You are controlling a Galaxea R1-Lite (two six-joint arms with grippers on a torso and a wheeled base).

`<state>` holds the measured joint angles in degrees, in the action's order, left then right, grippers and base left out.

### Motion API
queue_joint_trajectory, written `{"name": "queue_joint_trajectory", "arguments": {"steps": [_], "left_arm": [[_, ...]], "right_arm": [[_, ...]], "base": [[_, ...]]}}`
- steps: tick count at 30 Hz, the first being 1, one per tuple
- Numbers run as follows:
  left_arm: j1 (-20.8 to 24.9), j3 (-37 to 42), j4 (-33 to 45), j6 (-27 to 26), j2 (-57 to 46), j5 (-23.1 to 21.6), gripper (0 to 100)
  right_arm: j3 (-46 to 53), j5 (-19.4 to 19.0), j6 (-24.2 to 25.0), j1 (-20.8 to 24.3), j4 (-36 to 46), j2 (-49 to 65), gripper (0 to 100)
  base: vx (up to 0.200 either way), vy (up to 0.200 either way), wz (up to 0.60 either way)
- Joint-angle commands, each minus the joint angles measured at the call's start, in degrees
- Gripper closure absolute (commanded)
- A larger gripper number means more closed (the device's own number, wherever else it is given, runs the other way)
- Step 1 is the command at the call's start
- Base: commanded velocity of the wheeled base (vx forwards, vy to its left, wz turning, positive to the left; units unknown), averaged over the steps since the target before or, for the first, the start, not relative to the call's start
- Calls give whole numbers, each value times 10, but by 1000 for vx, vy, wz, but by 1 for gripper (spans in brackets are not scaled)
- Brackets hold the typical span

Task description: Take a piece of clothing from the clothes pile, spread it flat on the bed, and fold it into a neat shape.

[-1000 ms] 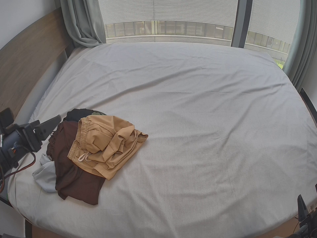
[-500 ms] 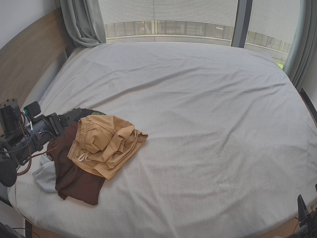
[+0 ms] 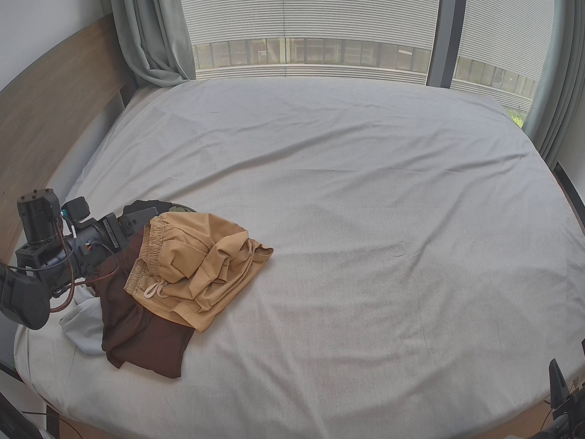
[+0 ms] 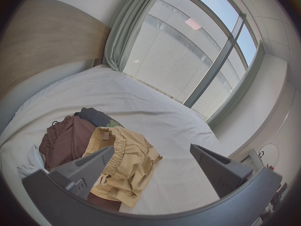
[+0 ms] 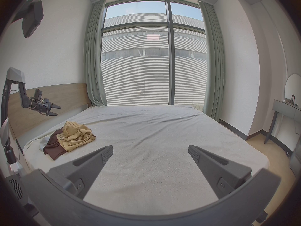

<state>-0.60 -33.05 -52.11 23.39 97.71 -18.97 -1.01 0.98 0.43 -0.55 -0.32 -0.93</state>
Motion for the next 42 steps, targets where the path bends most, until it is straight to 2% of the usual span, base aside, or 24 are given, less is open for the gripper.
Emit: {"name": "queue_joint_trajectory", "arguments": {"steps": [1, 5, 9, 18, 28, 35, 42], "left_arm": [[-2, -8, -6, 2, 30, 0, 0], [-12, -9, -33, 4, 57, -2, 0], [-23, -6, -55, 5, 80, -25, 0], [-41, -10, -66, 6, 122, -48, 0], [-41, -19, -163, 10, 203, -77, 0], [-41, -43, -166, 49, 216, -97, 0], [-40, -72, -166, 50, 238, -105, 0]], "right_arm": [[10, 0, 0, 0, 0, 5, 0], [10, 0, 0, 0, 0, 5, 0], [10, 0, 0, 0, 0, 5, 0], [10, 0, 0, 0, 0, 5, 0], [10, 0, 0, 0, 0, 5, 0], [10, 0, 0, 0, 0, 5, 0], [10, 0, 0, 0, 0, 5, 0]], "base": [[0, 0, 0], [0, 0, 0], [0, 0, 0], [0, 0, 0], [0, 0, 0], [0, 0, 0], [0, 0, 0]]}}
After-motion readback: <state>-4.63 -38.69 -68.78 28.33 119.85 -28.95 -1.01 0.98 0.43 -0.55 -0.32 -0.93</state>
